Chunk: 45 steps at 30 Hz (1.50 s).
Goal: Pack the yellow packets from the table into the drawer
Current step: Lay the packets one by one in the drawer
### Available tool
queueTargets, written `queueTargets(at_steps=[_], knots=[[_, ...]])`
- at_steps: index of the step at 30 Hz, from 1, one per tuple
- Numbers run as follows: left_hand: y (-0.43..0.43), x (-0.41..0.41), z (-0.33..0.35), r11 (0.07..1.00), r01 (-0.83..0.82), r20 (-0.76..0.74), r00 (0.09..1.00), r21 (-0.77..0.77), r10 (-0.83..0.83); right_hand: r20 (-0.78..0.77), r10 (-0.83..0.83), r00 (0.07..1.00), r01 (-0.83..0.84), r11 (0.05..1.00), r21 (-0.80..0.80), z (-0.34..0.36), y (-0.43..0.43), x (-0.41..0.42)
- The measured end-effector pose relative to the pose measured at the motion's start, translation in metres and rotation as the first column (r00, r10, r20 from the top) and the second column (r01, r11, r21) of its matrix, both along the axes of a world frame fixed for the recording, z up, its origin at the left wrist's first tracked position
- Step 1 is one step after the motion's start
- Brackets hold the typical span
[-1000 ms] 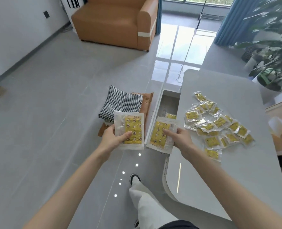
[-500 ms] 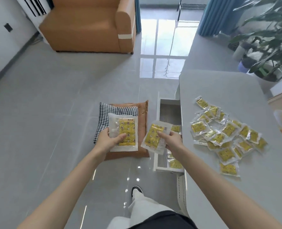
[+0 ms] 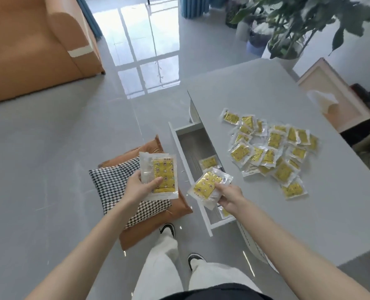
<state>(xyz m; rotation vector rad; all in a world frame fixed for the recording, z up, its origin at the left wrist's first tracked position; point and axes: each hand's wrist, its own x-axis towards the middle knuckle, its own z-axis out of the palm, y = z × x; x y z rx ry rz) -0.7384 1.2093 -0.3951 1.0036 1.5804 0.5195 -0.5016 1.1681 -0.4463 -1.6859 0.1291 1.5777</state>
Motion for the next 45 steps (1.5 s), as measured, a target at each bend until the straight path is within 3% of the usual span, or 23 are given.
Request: queueTargets(at_steps=[10, 18, 35, 45], knots=[[0.114, 0.016, -0.051, 0.951, 0.292, 0.021, 0.956, -0.099, -0.292, 0.01, -0.352, 0.936, 0.351, 0.929, -0.117, -0.055, 0.032, -0.01], [0.162, 0.044, -0.123, 0.918, 0.371, -0.016, 0.926, -0.14, -0.377, -0.013, -0.492, 0.871, 0.483, 0.86, -0.165, -0.137, 0.059, 0.0], [0.231, 0.098, -0.337, 0.933, 0.343, -0.097, 0.931, -0.105, -0.353, -0.086, -0.568, 0.818, 0.542, 0.813, -0.212, -0.366, 0.164, 0.034], [0.253, 0.115, -0.387, 0.941, 0.337, -0.088, 0.937, -0.026, -0.338, 0.022, -0.471, 0.882, 0.46, 0.851, -0.254, -0.429, 0.23, 0.065]])
